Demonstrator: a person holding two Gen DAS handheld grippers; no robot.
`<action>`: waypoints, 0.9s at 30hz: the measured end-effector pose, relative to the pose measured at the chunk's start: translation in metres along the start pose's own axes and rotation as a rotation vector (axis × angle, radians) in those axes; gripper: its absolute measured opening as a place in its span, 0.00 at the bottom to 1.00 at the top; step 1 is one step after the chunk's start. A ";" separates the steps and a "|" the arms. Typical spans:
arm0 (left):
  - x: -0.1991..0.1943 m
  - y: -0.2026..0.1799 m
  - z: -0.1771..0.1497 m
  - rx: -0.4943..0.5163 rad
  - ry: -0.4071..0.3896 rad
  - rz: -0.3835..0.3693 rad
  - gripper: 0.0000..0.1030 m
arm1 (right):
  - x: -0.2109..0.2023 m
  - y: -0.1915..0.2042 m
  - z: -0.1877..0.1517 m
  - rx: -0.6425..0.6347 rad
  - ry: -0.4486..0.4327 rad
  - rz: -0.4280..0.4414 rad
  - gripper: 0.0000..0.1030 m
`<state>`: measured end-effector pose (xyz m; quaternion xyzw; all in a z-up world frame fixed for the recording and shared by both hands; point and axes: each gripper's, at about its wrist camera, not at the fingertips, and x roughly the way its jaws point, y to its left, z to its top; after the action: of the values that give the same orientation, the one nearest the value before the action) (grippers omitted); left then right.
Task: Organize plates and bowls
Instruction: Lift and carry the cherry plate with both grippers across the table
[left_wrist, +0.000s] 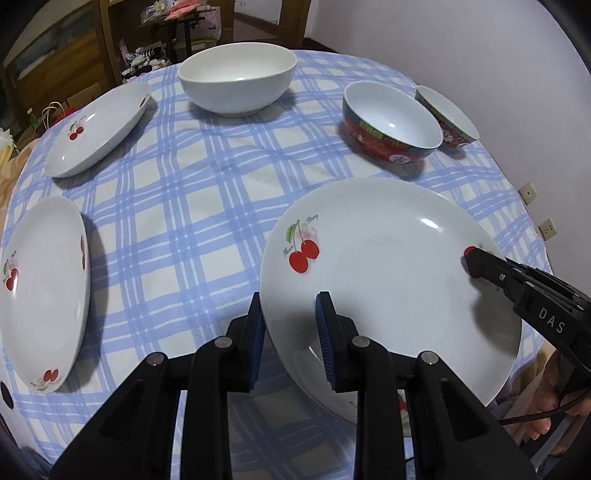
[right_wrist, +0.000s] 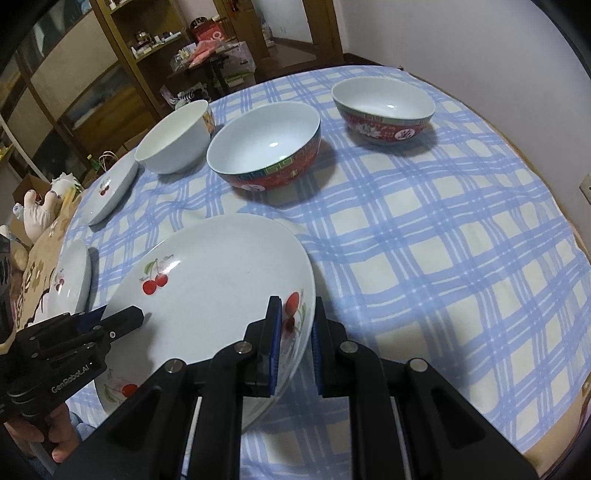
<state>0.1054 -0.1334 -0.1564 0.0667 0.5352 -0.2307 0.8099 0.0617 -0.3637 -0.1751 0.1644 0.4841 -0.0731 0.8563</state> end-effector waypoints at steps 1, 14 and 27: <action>0.000 0.000 0.001 0.000 -0.003 0.004 0.25 | 0.001 0.001 0.000 -0.006 -0.004 -0.004 0.15; 0.018 0.003 -0.001 0.023 0.036 0.051 0.25 | 0.019 0.008 0.001 -0.027 0.029 -0.028 0.15; 0.019 0.000 -0.003 0.039 0.031 0.064 0.25 | 0.023 0.007 0.000 -0.025 0.041 -0.040 0.17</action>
<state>0.1088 -0.1375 -0.1745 0.1030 0.5406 -0.2142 0.8070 0.0751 -0.3567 -0.1930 0.1455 0.5055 -0.0810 0.8466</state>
